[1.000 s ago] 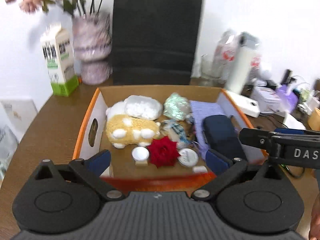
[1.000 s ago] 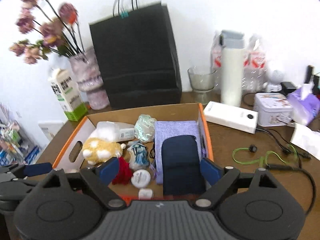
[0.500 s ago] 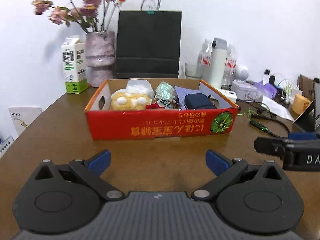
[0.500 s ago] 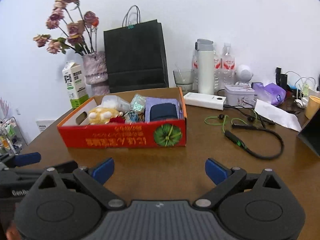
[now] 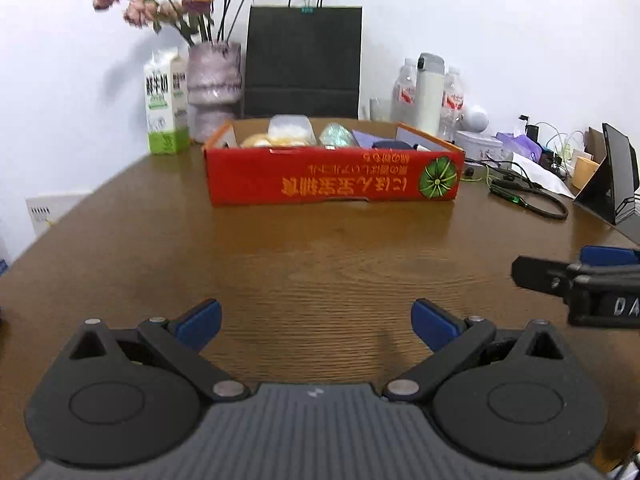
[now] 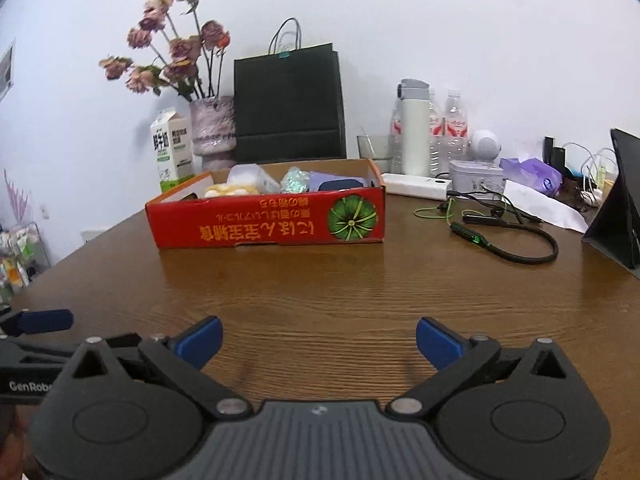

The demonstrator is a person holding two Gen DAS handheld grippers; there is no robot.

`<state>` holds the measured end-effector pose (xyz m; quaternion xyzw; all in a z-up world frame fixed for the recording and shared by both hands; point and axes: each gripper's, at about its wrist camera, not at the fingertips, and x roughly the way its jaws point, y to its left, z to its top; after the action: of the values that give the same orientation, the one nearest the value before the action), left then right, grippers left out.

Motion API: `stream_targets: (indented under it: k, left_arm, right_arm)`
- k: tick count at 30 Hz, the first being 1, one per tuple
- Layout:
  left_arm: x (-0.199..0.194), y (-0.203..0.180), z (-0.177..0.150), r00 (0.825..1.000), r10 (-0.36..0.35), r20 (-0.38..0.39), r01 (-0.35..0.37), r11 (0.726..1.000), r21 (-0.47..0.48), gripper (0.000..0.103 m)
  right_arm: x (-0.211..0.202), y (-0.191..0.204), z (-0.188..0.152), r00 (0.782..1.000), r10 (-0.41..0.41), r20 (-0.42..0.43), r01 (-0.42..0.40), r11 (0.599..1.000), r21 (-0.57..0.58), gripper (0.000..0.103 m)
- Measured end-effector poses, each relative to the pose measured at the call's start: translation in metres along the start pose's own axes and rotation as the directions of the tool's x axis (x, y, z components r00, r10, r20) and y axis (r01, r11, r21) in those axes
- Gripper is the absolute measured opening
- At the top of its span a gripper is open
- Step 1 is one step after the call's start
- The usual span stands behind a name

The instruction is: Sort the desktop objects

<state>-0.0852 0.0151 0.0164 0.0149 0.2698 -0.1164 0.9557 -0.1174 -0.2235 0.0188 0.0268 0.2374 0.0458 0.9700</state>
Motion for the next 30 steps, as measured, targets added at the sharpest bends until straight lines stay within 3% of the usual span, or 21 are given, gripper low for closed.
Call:
stream_targets:
  k: [2, 6, 14, 16, 19, 22, 30]
  left_arm:
    - [0.005, 0.002, 0.002, 1.000, -0.029, -0.011, 0.029, 0.999, -0.015, 0.103]
    - [0.029, 0.006, 0.010, 0.995, -0.016, -0.103, 0.011, 0.999, -0.051, 0.103]
    - [0.056, 0.006, 0.022, 0.992, 0.065, -0.108, -0.061, 0.997, 0.043, 0.103]
    - [0.063, 0.006, 0.023, 0.989, 0.053, -0.138, -0.046, 0.997, 0.058, 0.103]
    - [0.069, 0.015, 0.024, 0.988, 0.040, -0.149, -0.040, 0.999, 0.003, 0.103]
    - [0.071, 0.013, 0.026, 0.986, 0.064, -0.154, -0.063, 0.998, 0.012, 0.103]
    - [0.072, 0.014, 0.027, 0.985, 0.070, -0.155, -0.070, 0.998, 0.006, 0.103]
  right_arm:
    - [0.007, 0.003, 0.001, 1.000, -0.017, -0.017, 0.016, 1.000, -0.017, 0.103]
    - [0.029, 0.011, 0.006, 0.997, -0.038, -0.070, 0.034, 0.998, -0.057, 0.103]
    - [0.067, 0.012, 0.014, 0.987, -0.012, -0.159, 0.009, 1.000, -0.020, 0.103]
    - [0.073, 0.016, 0.016, 0.985, -0.012, -0.170, 0.007, 1.000, -0.030, 0.103]
    - [0.083, 0.015, 0.018, 0.981, -0.024, -0.193, 0.021, 1.000, -0.015, 0.103]
    - [0.091, 0.017, 0.019, 0.973, -0.067, -0.219, 0.060, 0.997, -0.039, 0.103]
    - [0.094, 0.016, 0.019, 0.973, -0.064, -0.221, 0.057, 0.998, -0.034, 0.103]
